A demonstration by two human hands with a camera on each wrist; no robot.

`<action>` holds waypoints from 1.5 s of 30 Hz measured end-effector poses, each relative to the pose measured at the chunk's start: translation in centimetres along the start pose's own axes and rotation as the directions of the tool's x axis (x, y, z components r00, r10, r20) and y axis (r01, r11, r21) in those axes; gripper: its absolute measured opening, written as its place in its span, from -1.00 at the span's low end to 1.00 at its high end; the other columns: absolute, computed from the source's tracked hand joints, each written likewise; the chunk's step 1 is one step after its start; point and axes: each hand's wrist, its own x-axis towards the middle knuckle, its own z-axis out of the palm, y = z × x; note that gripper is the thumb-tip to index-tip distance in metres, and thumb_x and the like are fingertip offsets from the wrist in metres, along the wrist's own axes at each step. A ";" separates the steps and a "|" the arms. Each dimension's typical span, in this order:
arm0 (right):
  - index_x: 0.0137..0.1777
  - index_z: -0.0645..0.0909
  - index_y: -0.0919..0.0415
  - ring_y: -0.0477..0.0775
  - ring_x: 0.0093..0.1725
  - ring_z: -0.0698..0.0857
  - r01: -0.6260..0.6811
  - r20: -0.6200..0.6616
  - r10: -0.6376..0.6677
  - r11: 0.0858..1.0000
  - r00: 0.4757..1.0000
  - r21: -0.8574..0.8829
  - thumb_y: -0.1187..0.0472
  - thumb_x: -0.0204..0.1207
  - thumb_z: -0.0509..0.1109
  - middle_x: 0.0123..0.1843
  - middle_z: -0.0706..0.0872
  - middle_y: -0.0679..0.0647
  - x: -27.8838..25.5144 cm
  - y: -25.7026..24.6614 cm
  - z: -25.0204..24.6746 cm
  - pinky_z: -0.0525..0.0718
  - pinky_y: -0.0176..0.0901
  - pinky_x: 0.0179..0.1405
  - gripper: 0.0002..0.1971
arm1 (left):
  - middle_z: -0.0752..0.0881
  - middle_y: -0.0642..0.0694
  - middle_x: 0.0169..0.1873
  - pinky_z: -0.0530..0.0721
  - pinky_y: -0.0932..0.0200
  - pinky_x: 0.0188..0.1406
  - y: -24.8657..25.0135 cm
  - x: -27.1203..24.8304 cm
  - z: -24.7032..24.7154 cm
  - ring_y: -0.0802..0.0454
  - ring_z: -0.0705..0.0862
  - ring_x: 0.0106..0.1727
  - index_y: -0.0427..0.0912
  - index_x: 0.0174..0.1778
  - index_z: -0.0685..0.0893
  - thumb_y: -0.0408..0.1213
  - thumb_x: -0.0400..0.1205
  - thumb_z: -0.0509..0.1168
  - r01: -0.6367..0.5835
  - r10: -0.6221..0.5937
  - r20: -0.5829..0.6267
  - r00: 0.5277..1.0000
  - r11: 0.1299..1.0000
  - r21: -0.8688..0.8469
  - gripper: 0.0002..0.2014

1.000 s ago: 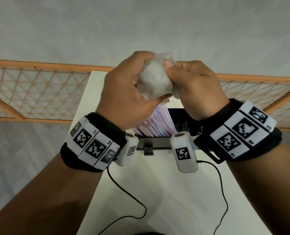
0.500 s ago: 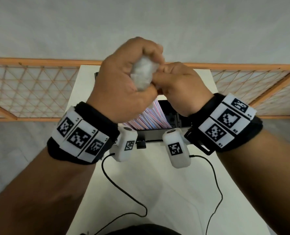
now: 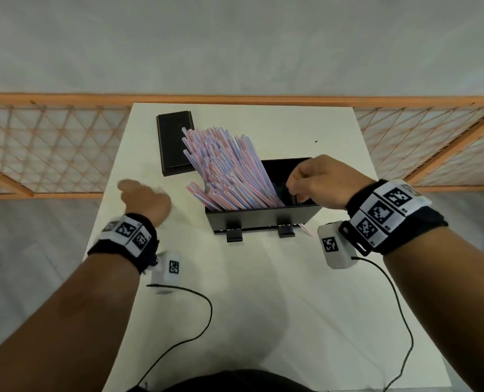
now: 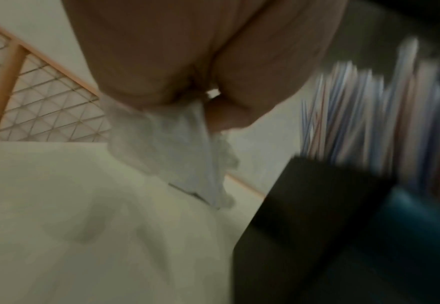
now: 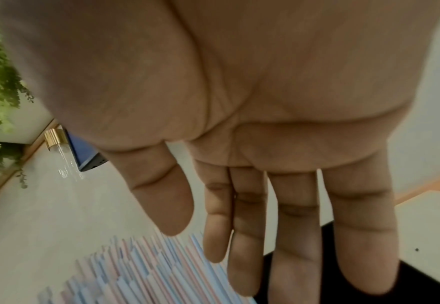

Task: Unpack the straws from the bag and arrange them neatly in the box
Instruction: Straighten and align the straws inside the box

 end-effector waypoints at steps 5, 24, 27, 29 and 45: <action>-0.06 0.71 0.10 0.01 -0.05 0.66 0.043 0.015 -0.041 0.952 0.999 -0.302 0.20 0.56 0.36 -0.10 0.72 -0.10 0.3 1.1 0.4 0.58 -0.19 -0.07 -0.90 | 0.37 -0.47 0.57 0.55 -0.05 0.19 -1.9 -1.4 3.2 -0.42 0.50 0.51 -0.40 0.73 -0.20 -0.26 0.71 0.36 -0.063 -0.002 0.207 0.978 0.949 0.309 -0.08; -0.47 0.37 0.09 0.12 -0.34 0.58 0.247 0.081 -0.242 0.802 0.967 -0.544 -0.27 0.64 0.20 -0.44 0.50 0.02 2.6 2.1 4.3 0.36 -0.19 -0.40 -0.45 | 0.63 -0.28 0.38 0.49 -0.25 0.47 -0.6 -2.3 3.8 -0.33 0.55 0.46 -0.23 0.44 0.62 -0.03 0.63 0.38 -0.520 0.437 0.283 0.854 0.678 0.519 -0.49; -0.38 0.42 0.12 0.15 -0.23 0.60 0.306 0.101 -0.307 0.750 0.946 -0.587 -0.26 0.62 0.26 -0.31 0.58 0.06 2.7 2.1 4.1 0.37 -0.17 -0.31 -0.50 | 0.71 -0.35 0.08 0.58 -0.22 0.29 0.6 -3.4 2.9 -0.40 0.63 0.22 -0.39 0.08 0.72 -0.29 0.55 0.43 -0.589 0.551 0.227 0.803 0.673 0.448 -0.73; -0.36 0.41 0.10 0.13 -0.20 0.61 0.292 0.115 -0.286 0.719 0.951 -0.631 -0.35 0.55 0.26 -0.25 0.61 0.06 2.6 1.8 4.0 0.37 -0.16 -0.33 -0.47 | 0.71 -0.35 0.05 0.61 -0.14 0.21 1.2 -3.8 2.3 -0.37 0.64 0.18 -0.40 0.01 0.75 -0.40 0.51 0.39 -0.603 0.564 0.224 0.795 0.691 0.399 -0.80; -0.04 0.70 0.11 0.27 -0.05 0.69 0.294 0.202 -0.215 0.643 0.955 -0.707 0.16 0.58 0.37 -0.07 0.73 0.11 0.8 3.1 6.9 0.51 -0.10 -0.21 -0.91 | 0.63 0.02 0.29 0.56 0.14 0.13 3.4 -6.8 0.4 -0.02 0.67 0.24 -0.03 0.43 0.44 -0.01 0.41 0.56 -0.532 0.389 0.482 0.785 0.822 0.203 -0.30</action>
